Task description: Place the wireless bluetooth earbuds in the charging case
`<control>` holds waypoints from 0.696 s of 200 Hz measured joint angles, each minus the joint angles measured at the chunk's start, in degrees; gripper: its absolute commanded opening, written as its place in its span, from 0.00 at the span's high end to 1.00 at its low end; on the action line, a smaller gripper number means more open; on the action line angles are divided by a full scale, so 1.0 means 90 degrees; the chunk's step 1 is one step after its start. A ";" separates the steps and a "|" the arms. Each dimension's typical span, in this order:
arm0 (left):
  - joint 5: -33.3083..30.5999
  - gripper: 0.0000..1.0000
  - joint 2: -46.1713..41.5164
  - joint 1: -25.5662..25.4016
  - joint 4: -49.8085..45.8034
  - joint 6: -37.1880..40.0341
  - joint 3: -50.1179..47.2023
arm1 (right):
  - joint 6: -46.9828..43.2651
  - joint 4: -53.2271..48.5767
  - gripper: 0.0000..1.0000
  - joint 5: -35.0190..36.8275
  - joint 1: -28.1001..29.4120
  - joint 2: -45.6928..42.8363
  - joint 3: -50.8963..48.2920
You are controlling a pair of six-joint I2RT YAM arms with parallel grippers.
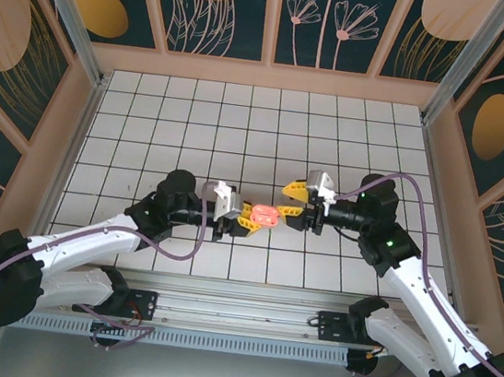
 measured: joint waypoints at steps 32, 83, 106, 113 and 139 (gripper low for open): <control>0.0034 0.86 0.0126 0.0544 0.1064 -0.0843 -0.0432 | 0.0396 0.0070 0.49 0.0160 0.0000 0.0095 0.0039; -0.0170 0.86 0.0308 0.1280 0.2285 -0.1880 -0.1086 | 0.1579 -0.0765 0.51 0.1377 -0.0005 0.0998 0.0981; -0.0372 0.86 0.0345 0.1715 0.2841 -0.2317 -0.1528 | 0.2278 -0.1557 0.55 0.2042 -0.0005 0.1705 0.1668; -0.0449 0.86 0.0347 0.1829 0.2990 -0.2441 -0.1666 | 0.2528 -0.1817 0.55 0.2244 -0.0005 0.1931 0.1868; -0.0772 0.86 0.0347 0.2140 0.3485 -0.2824 -0.2132 | 0.3483 -0.2693 0.58 0.2897 0.0007 0.2710 0.2465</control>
